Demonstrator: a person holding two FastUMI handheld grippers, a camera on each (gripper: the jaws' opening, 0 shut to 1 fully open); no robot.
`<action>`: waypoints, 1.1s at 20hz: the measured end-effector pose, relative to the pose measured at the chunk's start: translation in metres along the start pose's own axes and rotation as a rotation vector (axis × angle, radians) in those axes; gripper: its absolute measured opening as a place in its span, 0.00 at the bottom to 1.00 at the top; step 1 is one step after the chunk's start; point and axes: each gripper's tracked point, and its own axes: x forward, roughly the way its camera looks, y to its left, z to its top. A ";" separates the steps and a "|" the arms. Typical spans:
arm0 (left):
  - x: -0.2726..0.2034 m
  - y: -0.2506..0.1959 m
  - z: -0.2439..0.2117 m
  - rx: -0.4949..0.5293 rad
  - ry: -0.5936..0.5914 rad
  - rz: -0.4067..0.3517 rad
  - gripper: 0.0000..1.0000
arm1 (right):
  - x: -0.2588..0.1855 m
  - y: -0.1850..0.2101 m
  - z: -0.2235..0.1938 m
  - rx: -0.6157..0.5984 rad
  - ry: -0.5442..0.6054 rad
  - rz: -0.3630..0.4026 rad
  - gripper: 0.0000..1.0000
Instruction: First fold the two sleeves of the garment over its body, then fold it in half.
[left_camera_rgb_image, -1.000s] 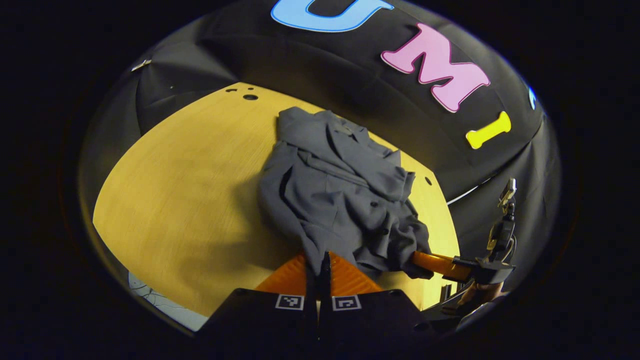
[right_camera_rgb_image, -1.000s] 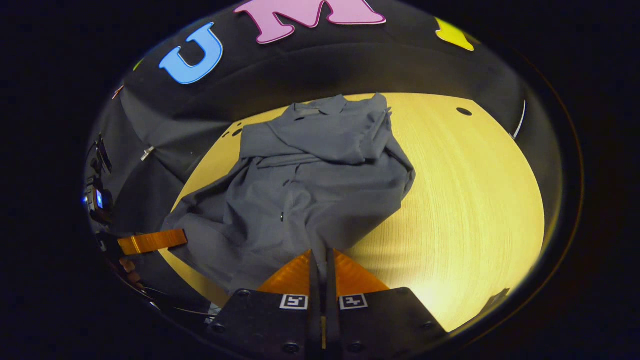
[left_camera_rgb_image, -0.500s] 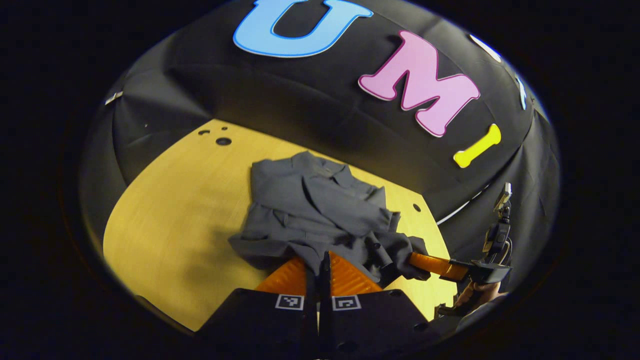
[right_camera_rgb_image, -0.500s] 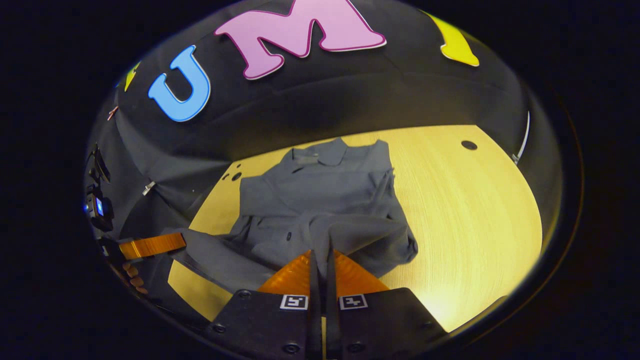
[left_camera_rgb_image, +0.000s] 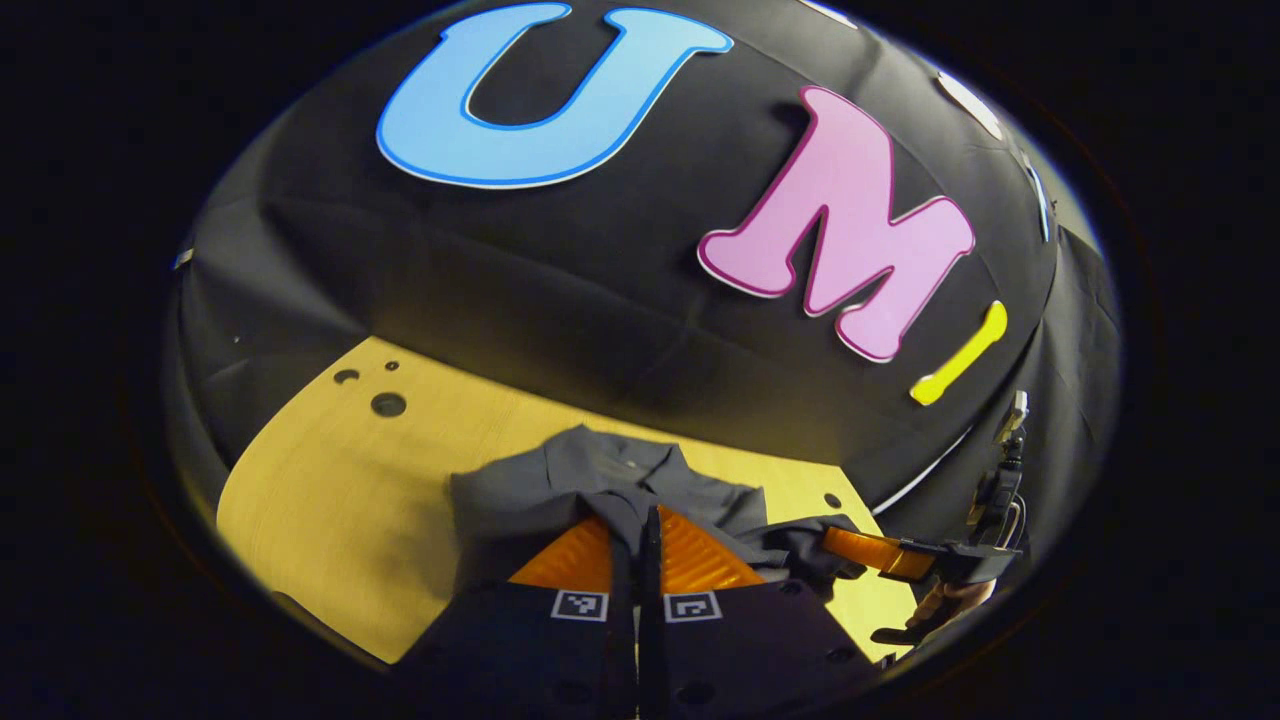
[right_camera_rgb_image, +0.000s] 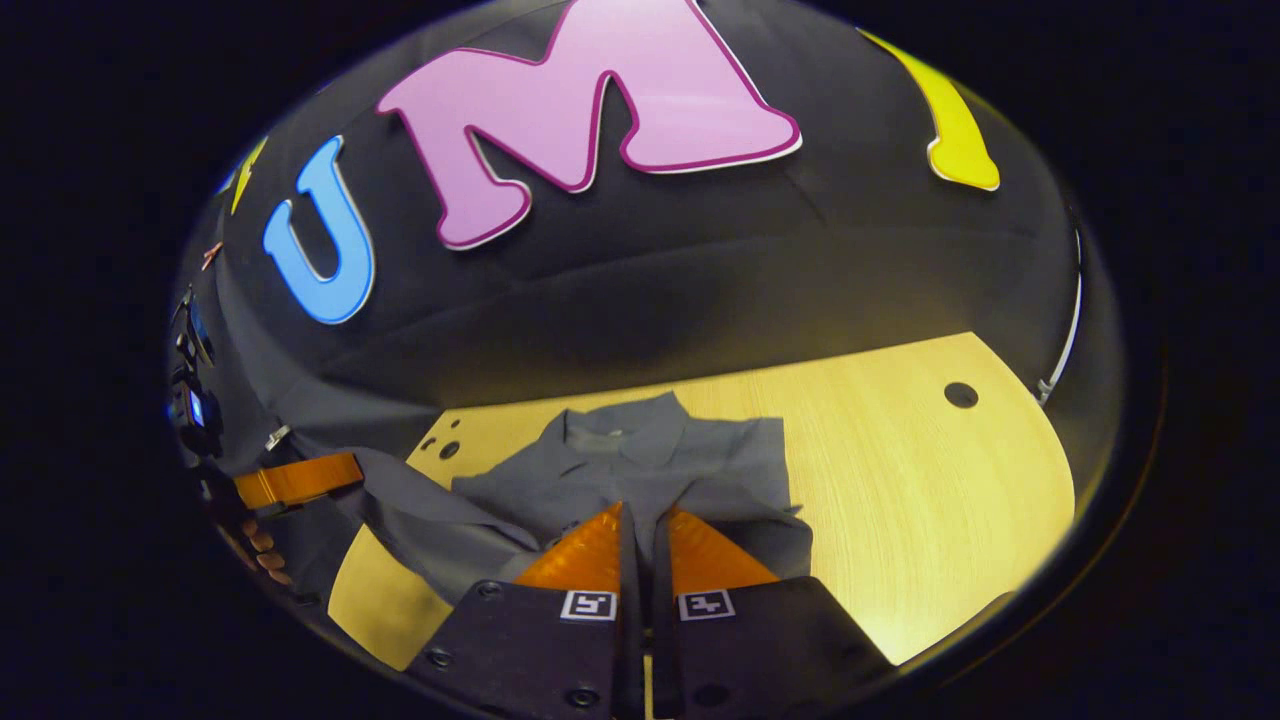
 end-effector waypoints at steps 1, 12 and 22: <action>0.015 0.005 0.007 -0.001 -0.016 0.002 0.06 | 0.011 -0.002 0.010 0.005 -0.021 -0.006 0.08; 0.156 0.086 0.006 -0.085 -0.043 0.046 0.07 | 0.140 -0.041 0.017 -0.013 -0.091 -0.113 0.08; 0.114 0.069 0.031 0.032 -0.085 0.106 0.70 | 0.086 -0.043 0.056 -0.088 -0.200 -0.183 0.87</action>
